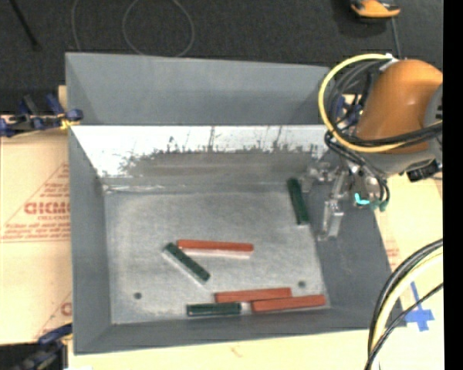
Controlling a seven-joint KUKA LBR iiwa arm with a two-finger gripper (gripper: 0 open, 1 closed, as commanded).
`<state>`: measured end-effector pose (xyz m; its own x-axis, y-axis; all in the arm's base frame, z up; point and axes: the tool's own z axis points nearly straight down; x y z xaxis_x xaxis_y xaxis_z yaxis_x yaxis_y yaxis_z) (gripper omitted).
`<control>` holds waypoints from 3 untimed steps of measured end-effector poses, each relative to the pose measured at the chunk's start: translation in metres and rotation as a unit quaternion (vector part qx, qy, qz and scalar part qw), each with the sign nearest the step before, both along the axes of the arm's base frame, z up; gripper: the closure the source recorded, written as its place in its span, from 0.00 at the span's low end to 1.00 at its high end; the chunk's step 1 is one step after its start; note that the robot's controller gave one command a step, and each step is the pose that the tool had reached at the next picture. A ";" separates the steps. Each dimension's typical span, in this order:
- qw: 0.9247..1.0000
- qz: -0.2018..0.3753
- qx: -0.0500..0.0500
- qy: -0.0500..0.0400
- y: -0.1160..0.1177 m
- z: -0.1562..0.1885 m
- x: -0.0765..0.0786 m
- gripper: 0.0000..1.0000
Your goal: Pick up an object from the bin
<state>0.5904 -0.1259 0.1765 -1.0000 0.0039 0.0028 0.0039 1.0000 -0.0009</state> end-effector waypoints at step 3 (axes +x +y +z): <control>0.975 0.222 0.000 -0.003 0.131 -0.106 -0.032 1.00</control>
Offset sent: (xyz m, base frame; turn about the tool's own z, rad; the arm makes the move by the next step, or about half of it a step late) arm 0.0063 0.0472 -0.1065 -0.2186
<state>0.5587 0.0051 0.0706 -0.9029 -0.4299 -0.0030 -0.4299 0.9029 -0.0016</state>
